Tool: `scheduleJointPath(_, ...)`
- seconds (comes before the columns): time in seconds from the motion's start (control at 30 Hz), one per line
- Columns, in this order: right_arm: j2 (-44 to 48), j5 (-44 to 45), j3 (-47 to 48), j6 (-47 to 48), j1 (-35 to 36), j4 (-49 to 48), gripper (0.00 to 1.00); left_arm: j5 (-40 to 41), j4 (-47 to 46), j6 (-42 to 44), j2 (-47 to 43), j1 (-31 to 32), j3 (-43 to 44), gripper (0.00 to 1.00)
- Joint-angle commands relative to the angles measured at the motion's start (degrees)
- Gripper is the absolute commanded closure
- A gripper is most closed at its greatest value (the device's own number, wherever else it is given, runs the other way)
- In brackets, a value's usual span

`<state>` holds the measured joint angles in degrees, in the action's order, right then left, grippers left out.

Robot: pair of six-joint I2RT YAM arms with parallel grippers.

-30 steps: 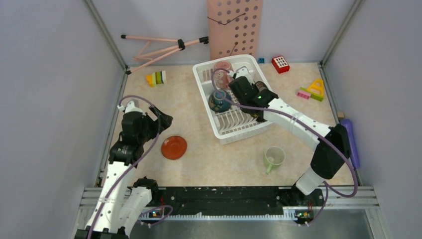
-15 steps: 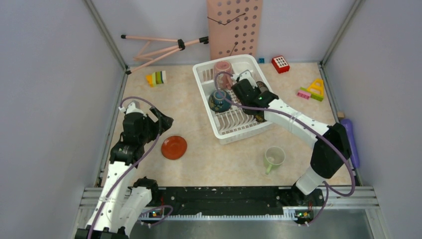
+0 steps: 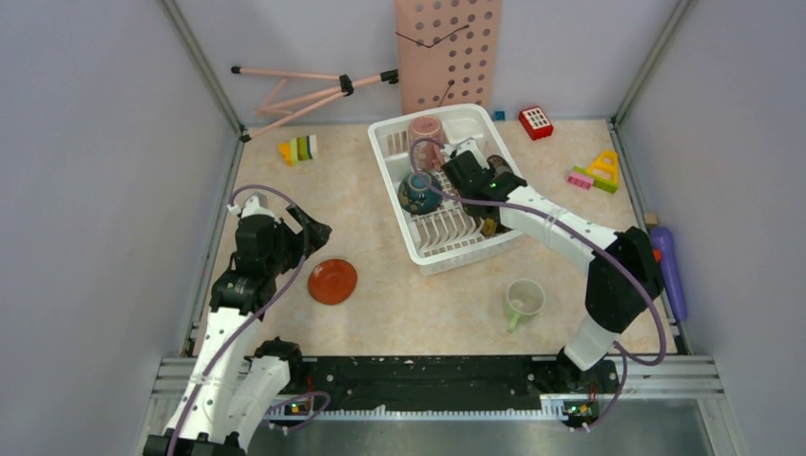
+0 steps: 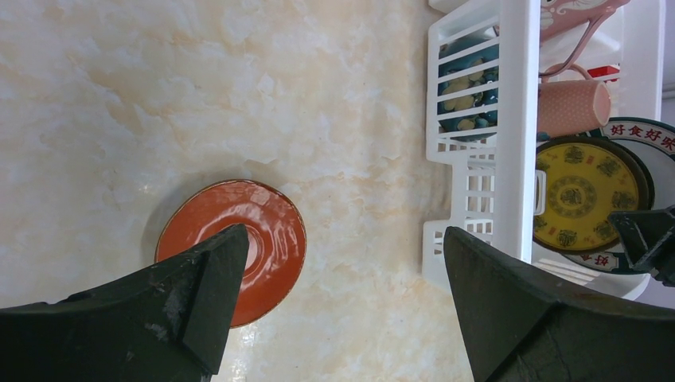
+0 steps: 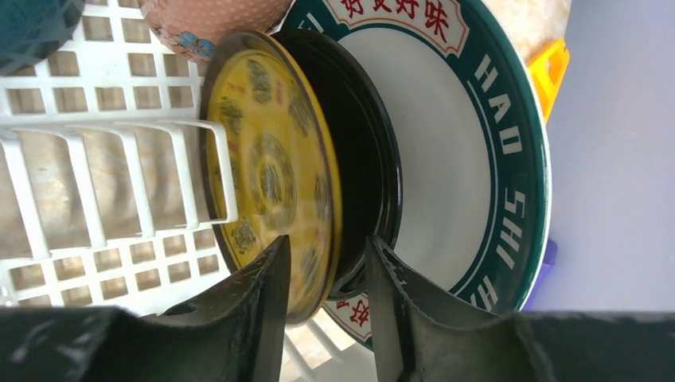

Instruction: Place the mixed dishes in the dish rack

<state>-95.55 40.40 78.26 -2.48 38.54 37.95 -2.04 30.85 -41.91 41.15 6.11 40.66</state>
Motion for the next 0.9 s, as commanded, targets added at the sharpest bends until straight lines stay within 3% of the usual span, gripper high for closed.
scheduleJointPath(0.0,0.77,-0.6,1.44,-0.48,-0.31,1.44,0.56,0.15,-1.98,-0.14,0.09,0.04,-0.18,0.03)
scheduleJointPath(0.47,9.69,-8.35,3.77,-1.13,-0.31,1.07,0.47,0.34,-1.36,-0.96,0.59,0.07,-0.51,0.03)
scheduleJointPath(0.7,15.64,-12.07,2.13,-2.52,-0.31,-0.37,0.28,16.13,9.46,-6.05,4.72,0.04,2.81,0.02)
scheduleJointPath(0.73,16.66,-12.61,1.56,-3.0,-0.27,-0.98,0.21,16.38,10.54,-5.8,5.72,0.04,3.33,0.02)
scheduleJointPath(0.87,21.04,-16.26,-1.89,-3.7,-0.31,-4.39,0.11,13.49,13.55,-3.72,8.77,0.04,4.24,0.02)
